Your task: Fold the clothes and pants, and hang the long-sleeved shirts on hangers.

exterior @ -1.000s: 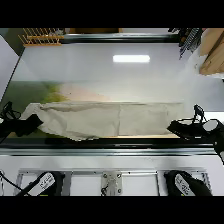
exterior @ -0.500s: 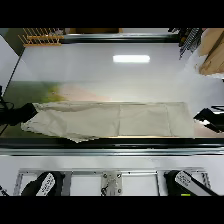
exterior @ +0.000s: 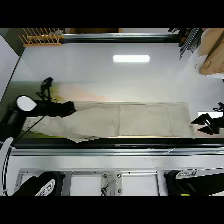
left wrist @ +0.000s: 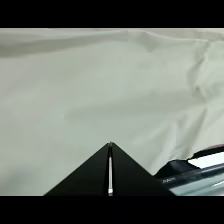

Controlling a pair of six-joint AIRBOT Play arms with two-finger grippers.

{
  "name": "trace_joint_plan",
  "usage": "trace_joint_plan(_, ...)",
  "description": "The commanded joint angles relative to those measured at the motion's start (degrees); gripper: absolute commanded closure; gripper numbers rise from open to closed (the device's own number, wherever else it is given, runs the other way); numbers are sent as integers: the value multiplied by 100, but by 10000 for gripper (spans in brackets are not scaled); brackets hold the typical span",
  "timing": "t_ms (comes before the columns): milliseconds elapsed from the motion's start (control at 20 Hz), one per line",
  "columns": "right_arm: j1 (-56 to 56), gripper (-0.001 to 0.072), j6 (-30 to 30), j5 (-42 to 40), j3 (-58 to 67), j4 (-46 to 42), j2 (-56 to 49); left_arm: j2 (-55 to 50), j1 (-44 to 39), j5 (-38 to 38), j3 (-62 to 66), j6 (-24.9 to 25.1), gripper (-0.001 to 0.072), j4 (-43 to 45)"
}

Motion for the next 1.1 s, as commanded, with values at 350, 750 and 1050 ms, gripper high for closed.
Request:
trace_joint_plan(350, 614, 227, -625, 269, 83, 977, -605, -1862, -1613, -188, 1499, -9, 697, -345)
trace_joint_plan(750, 645, 704, -575, 372, 94, 931, -92, -2743, -2258, -96, 2201, 55, 697, -358)
trace_joint_plan(1050, 1200, 704, 17, 920, 601, 116, 1156, -4216, -3213, 175, 3751, 59, 697, -356)
